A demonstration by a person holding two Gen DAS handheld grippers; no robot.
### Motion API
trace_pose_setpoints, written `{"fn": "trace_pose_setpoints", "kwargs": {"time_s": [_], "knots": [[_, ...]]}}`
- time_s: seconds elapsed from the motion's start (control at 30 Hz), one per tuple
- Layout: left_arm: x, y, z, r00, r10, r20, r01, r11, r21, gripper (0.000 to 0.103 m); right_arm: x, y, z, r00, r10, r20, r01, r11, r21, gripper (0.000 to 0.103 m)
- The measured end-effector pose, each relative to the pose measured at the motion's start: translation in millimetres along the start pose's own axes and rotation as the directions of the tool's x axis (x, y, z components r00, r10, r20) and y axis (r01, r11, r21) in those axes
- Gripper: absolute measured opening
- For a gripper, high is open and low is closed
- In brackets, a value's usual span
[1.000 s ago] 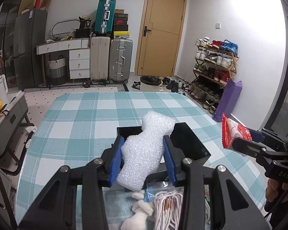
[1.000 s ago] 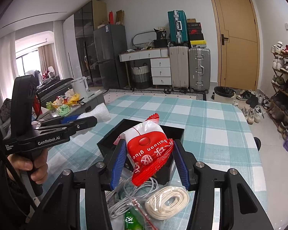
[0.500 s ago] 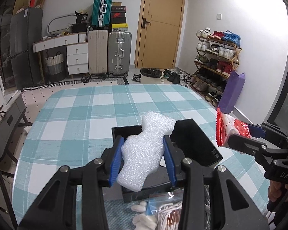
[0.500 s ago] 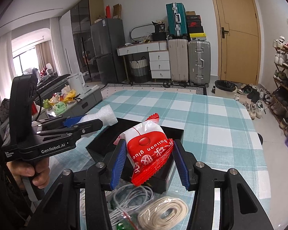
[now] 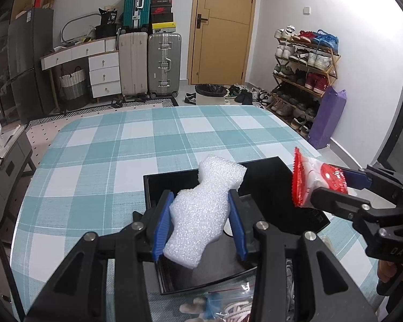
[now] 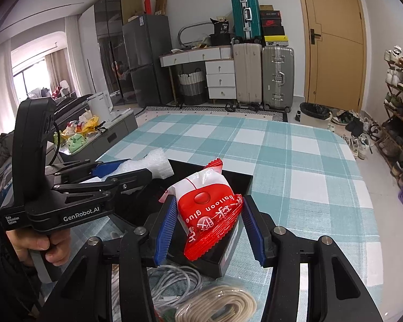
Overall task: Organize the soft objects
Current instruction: 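Carry the foam piece and red packet over the black box with both tools, then open both tools to drop the foam and red packet into the box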
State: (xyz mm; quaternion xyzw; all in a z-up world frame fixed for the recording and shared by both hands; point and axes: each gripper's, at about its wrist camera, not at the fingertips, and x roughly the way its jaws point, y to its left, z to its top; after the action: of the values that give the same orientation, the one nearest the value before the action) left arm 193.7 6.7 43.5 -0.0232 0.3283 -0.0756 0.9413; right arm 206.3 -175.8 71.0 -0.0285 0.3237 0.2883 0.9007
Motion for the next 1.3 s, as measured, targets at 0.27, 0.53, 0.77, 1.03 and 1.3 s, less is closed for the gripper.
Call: {"fn": "trace_pose_setpoints", "kwargs": {"time_s": [0.27, 0.53, 0.77, 1.03, 1.3], "knots": [[8, -3, 3, 1.000, -0.012, -0.010, 0.012, 1.000, 0.010, 0.039, 17, -2, -1, 1.000, 0.009, -0.023, -0.009, 1.000, -0.012, 0.049], [21, -8, 5, 1.000, -0.018, -0.024, 0.019, 1.000, 0.024, 0.039, 27, -2, -1, 0.999, 0.009, -0.043, -0.010, 0.999, -0.038, 0.049], [28, -6, -3, 0.999, 0.005, -0.047, -0.003, 1.000, 0.026, 0.039, 36, 0, -4, 0.998, 0.015, -0.054, -0.018, 0.999, -0.046, 0.049], [33, -8, -6, 0.999, 0.027, -0.046, -0.025, 0.999, 0.048, 0.041, 47, 11, -8, 0.998, 0.002, -0.066, -0.009, 0.995, -0.101, 0.049], [18, -2, -5, 0.999, -0.037, 0.000, 0.037, 0.999, 0.016, 0.087, 28, 5, -7, 0.999, -0.030, 0.022, 0.032, 0.993, -0.116, 0.080]]}}
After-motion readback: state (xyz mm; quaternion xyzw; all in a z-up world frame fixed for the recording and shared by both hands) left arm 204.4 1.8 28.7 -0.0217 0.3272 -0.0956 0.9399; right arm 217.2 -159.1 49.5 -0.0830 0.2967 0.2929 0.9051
